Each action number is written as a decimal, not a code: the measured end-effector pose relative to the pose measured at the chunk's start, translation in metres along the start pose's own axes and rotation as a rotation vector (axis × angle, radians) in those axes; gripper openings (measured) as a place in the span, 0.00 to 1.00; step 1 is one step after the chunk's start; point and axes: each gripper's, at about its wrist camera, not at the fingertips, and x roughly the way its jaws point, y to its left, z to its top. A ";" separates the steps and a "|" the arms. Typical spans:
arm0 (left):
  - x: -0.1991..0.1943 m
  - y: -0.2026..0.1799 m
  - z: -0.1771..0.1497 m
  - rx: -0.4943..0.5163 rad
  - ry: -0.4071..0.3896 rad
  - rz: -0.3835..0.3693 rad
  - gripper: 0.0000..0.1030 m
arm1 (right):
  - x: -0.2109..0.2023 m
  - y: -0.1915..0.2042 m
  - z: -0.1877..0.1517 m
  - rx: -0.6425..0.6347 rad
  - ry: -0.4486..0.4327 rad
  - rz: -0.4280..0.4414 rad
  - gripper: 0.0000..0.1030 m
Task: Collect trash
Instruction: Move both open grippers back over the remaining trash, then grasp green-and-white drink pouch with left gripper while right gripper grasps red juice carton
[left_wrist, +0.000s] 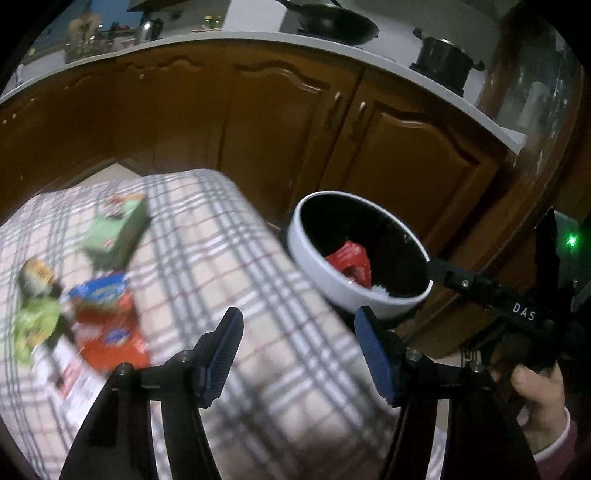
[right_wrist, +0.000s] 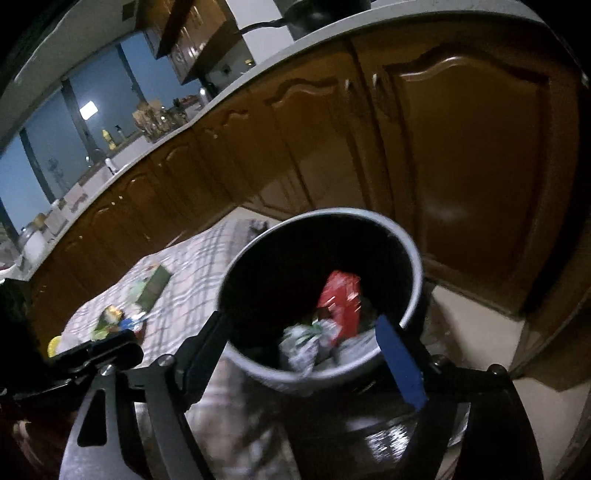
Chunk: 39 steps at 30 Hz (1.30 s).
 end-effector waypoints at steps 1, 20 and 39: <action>-0.007 0.005 -0.006 -0.007 0.001 0.002 0.60 | 0.000 0.006 -0.006 0.005 0.003 0.013 0.81; -0.115 0.101 -0.072 -0.207 -0.048 0.118 0.60 | 0.032 0.128 -0.074 -0.139 0.134 0.198 0.81; -0.086 0.171 -0.005 -0.298 -0.065 0.238 0.54 | 0.049 0.199 -0.092 -0.308 0.178 0.277 0.80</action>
